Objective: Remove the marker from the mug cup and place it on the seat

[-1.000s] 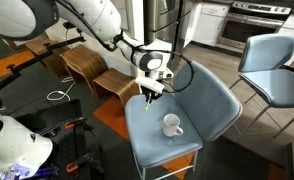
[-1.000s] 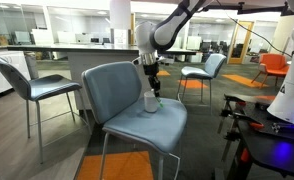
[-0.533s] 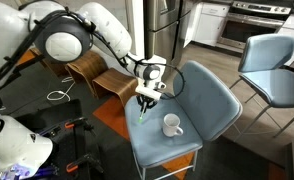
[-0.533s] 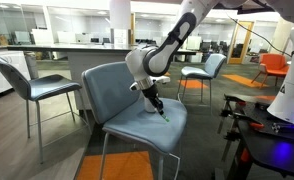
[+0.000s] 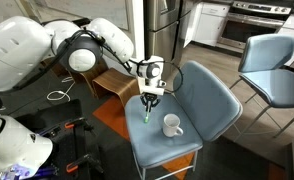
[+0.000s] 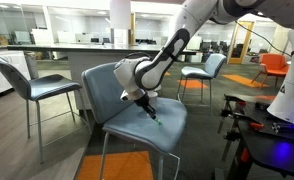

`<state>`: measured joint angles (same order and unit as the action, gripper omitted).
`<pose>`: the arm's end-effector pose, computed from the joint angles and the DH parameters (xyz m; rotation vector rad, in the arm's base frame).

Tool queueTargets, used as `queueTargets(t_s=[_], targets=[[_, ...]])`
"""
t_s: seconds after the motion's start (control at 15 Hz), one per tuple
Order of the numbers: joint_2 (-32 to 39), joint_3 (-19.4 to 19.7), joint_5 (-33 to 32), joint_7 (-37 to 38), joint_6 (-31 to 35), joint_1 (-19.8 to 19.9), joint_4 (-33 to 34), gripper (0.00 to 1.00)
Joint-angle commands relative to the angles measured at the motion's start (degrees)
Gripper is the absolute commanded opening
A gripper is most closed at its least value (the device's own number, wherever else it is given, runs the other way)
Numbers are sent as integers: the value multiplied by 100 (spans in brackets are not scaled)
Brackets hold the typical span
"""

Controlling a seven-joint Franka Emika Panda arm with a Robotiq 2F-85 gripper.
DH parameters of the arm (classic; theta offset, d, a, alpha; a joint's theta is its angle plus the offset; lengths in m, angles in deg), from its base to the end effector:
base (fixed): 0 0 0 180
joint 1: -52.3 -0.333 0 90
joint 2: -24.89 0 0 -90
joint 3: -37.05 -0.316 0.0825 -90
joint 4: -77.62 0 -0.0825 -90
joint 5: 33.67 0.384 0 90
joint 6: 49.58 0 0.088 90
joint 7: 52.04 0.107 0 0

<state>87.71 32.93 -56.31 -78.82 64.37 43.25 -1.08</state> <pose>0.6437 0.1203 0.0219 2.5671 1.2767 -0.7252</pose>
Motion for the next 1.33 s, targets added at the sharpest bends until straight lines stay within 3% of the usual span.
queueTargets(t_s=[0.0, 0.47, 0.8, 1.27], targets=[[283, 104, -24, 211, -231, -62, 573, 47], [-484, -132, 633, 319, 115, 449, 138, 98], [-1626, -389, 1240, 289, 360, 708, -1064, 100], [-3156, -424, 1391, 286, 1057, 773, -2963, 100]])
